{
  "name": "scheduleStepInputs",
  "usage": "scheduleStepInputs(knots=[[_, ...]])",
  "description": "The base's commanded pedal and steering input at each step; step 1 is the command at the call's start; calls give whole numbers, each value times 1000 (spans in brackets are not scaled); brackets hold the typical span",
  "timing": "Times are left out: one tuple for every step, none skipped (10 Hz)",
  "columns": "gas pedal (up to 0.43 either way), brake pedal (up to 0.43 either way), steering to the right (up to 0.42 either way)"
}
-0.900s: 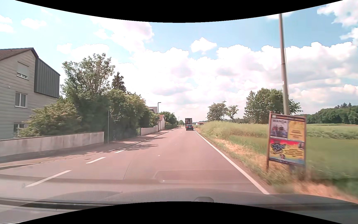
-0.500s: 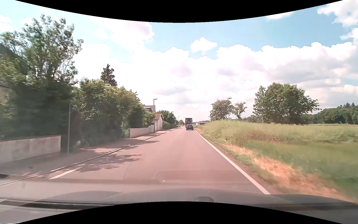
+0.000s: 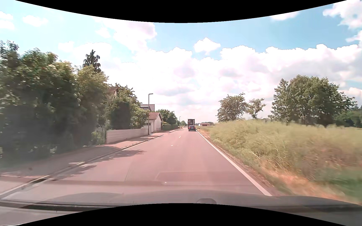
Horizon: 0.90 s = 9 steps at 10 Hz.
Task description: Follow the waypoints while adhering to traffic rules and regulations
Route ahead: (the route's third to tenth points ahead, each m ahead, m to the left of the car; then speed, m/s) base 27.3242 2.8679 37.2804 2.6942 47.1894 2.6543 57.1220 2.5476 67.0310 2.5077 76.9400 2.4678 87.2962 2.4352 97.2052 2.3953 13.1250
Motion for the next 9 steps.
scheduleStepInputs(knots=[[157, 0, -2], [157, 0, -2], [157, 0, -2], [157, 0, -2], [157, 0, -1], [157, 0, -1], [157, 0, -2], [157, 0, -2], [150, 0, -1]])
